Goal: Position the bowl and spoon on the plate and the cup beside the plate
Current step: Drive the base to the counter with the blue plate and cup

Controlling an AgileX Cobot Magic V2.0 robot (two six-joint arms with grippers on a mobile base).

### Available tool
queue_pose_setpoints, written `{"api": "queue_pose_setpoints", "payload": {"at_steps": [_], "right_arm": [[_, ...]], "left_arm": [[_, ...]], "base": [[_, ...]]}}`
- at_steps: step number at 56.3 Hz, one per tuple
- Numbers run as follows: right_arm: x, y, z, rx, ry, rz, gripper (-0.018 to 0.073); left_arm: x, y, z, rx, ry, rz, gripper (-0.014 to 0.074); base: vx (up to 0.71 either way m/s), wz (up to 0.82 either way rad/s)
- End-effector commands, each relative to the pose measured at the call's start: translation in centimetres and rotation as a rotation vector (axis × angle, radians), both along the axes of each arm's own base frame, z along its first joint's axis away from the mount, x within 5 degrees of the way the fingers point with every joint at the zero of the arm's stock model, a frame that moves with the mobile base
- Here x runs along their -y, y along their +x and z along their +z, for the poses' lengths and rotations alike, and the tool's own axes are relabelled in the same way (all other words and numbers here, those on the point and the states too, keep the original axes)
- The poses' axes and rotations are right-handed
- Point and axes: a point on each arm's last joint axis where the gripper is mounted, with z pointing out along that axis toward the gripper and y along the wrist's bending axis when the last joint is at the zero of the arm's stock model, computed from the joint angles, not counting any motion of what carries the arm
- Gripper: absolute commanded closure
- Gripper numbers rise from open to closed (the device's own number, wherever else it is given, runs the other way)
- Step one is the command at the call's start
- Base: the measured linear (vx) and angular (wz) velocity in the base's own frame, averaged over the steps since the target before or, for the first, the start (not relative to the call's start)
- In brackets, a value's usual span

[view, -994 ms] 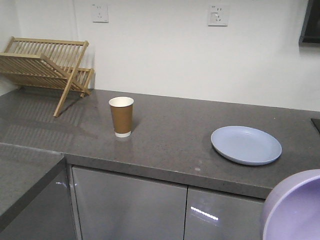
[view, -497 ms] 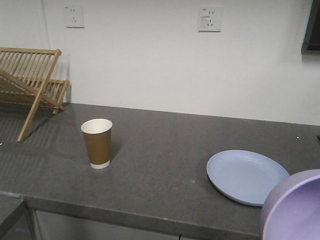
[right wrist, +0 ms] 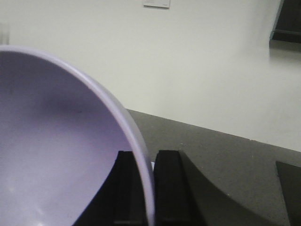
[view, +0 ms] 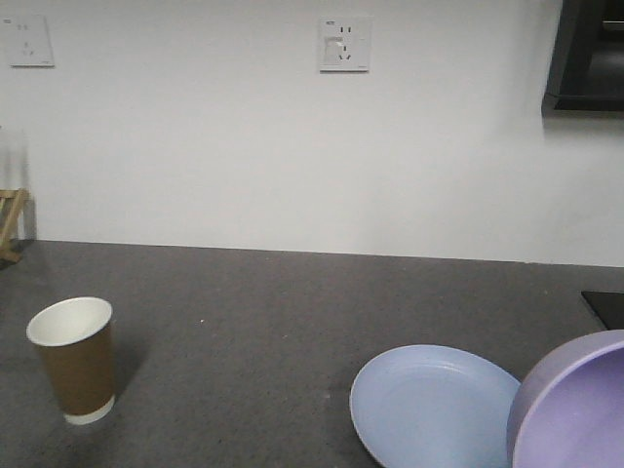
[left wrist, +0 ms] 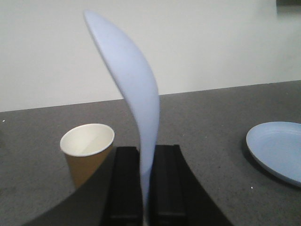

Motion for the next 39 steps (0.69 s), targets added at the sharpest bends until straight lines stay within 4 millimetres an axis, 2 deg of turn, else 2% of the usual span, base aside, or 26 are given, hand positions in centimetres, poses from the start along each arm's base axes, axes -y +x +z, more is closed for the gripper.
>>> {"api": "queue_pose_setpoints", "payload": {"at_steps": [1, 17, 39], "right_arm": [[0.4, 0.01, 1.27, 0.065, 0.027, -0.047, 0.0568], [0.4, 0.01, 1.27, 0.065, 0.027, -0.047, 0.0568], [0.4, 0.01, 1.27, 0.065, 0.027, -0.047, 0.0568]], "left_arm": [[-0.21, -0.05, 1.39, 0.077, -0.045, 0.026, 0.0599], [-0.21, -0.05, 1.39, 0.077, -0.045, 0.026, 0.0599], [-0.21, -0.05, 1.39, 0.077, -0.045, 0.026, 0.0599]], "base": [[0.28, -0.25], [0.25, -0.2], [0.15, -0.04]]}}
